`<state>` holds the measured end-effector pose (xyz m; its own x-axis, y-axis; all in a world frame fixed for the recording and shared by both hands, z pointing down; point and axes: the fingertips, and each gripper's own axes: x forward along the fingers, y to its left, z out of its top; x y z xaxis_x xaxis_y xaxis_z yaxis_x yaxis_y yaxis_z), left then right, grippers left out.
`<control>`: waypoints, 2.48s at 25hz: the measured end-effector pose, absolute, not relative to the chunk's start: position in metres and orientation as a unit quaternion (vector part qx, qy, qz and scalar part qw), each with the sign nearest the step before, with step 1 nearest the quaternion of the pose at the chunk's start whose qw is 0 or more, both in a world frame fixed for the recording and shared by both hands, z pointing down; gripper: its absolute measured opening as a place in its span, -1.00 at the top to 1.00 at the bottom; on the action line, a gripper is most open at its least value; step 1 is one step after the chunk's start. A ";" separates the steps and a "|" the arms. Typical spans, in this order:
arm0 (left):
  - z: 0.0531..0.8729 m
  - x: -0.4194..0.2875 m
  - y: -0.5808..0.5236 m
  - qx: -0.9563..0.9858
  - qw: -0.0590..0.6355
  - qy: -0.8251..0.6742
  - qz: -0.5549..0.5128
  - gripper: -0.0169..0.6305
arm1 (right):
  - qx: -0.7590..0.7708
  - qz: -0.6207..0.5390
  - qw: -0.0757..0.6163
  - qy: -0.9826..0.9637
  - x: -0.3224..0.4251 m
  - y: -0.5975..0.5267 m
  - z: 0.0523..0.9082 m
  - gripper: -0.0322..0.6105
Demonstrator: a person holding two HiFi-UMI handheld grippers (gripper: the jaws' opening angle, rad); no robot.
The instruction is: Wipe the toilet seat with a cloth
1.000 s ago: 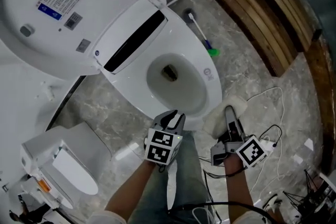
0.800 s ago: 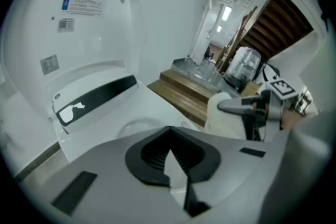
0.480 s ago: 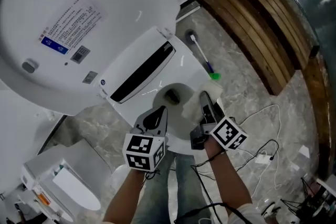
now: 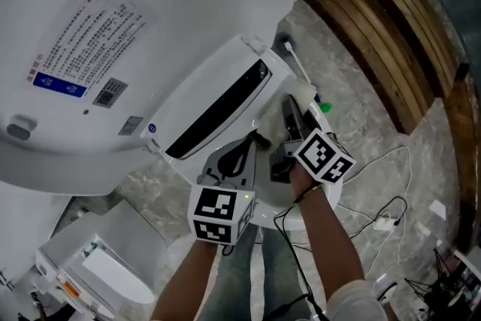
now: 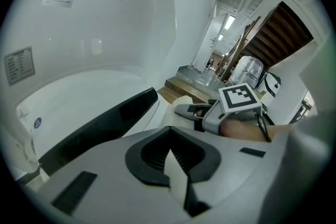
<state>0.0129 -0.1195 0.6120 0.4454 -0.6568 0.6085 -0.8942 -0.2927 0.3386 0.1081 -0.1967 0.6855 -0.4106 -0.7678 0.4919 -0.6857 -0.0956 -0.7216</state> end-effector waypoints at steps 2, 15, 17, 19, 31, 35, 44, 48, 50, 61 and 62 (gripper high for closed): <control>0.616 0.009 -0.119 0.781 0.337 -0.495 0.177 0.91 | -0.545 -0.501 0.027 0.672 0.102 -0.203 0.693 0.59; 0.621 0.006 -0.116 0.773 0.358 -0.496 0.168 0.91 | -0.567 -0.461 -0.023 0.682 0.107 -0.204 0.693 0.59; 0.618 0.010 -0.115 0.775 0.357 -0.494 0.167 0.91 | -0.571 -0.462 -0.026 0.678 0.111 -0.201 0.694 0.59; 0.617 0.014 -0.112 0.777 0.357 -0.491 0.166 0.91 | -0.575 -0.465 -0.028 0.672 0.116 -0.196 0.696 0.59; 0.624 0.025 -0.077 0.776 0.368 -0.481 0.176 0.91 | -0.611 -0.476 -0.029 0.632 0.162 -0.159 0.705 0.59; 0.623 0.029 -0.071 0.780 0.365 -0.477 0.176 0.91 | -0.625 -0.476 -0.030 0.618 0.179 -0.145 0.706 0.59; 0.625 0.047 -0.050 0.788 0.363 -0.464 0.182 0.91 | -0.648 -0.481 -0.039 0.589 0.216 -0.102 0.710 0.59; 0.627 0.057 -0.037 0.789 0.367 -0.458 0.183 0.91 | -0.653 -0.481 -0.040 0.584 0.233 -0.082 0.711 0.59; 0.628 0.062 -0.031 0.790 0.367 -0.454 0.185 0.91 | -0.657 -0.481 -0.039 0.579 0.241 -0.073 0.712 0.59; 0.629 0.079 -0.006 0.789 0.369 -0.455 0.187 0.91 | -0.655 -0.495 -0.044 0.569 0.269 -0.018 0.718 0.59; 0.629 0.081 -0.004 0.789 0.369 -0.455 0.188 0.91 | -0.655 -0.497 -0.044 0.568 0.271 -0.014 0.718 0.59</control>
